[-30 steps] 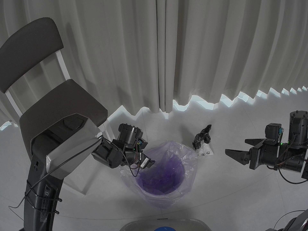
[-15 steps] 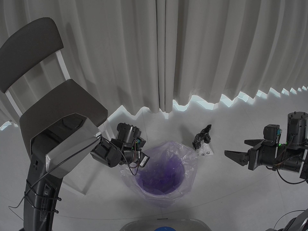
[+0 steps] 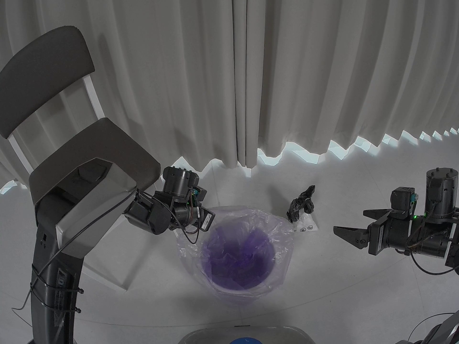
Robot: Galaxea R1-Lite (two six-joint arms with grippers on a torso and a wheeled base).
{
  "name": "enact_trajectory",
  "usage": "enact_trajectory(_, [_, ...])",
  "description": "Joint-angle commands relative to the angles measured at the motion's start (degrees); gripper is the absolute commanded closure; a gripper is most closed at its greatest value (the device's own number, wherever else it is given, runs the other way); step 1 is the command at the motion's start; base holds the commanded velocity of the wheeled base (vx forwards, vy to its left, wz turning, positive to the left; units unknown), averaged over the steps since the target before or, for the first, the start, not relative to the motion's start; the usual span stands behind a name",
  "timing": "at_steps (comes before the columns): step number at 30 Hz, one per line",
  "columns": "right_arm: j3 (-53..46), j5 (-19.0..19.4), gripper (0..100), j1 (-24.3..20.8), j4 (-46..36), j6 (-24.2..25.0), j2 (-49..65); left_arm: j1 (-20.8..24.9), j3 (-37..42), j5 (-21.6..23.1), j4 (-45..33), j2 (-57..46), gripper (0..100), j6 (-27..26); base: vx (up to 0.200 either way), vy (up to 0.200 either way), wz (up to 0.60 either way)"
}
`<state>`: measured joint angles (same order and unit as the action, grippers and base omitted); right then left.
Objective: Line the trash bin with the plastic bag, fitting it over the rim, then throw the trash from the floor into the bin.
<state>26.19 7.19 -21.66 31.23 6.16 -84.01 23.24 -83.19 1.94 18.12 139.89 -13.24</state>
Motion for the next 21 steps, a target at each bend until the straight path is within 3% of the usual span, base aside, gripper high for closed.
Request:
enact_trajectory(1, [0.01,-0.07,0,0.04,0.06,0.0,-0.11,-0.3,-2.86,-0.27,-2.03,-0.23,100,1.81,0.0,0.0,0.0])
enact_trajectory(11, [0.01,-0.07,0,0.04,0.06,0.0,-0.11,0.14,-6.81,-0.62,-2.38,1.62,100,4.01,0.0,0.0,0.0])
enact_trajectory(17, [0.01,-0.07,0,0.13,0.06,0.0,0.07,-0.03,-8.83,-3.52,-2.47,3.9,100,4.1,0.0,0.0,0.0])
enact_trajectory(18, [0.01,-0.07,0,0.39,0.06,0.0,0.07,-0.12,-8.66,-3.52,-2.56,3.64,0,4.19,0.0,0.0,0.0])
enact_trajectory(21, [0.09,-0.07,0,0.39,0.06,0.0,-0.11,-0.38,-8.22,-3.52,-2.38,2.5,0,5.15,0.0,0.0,0.0])
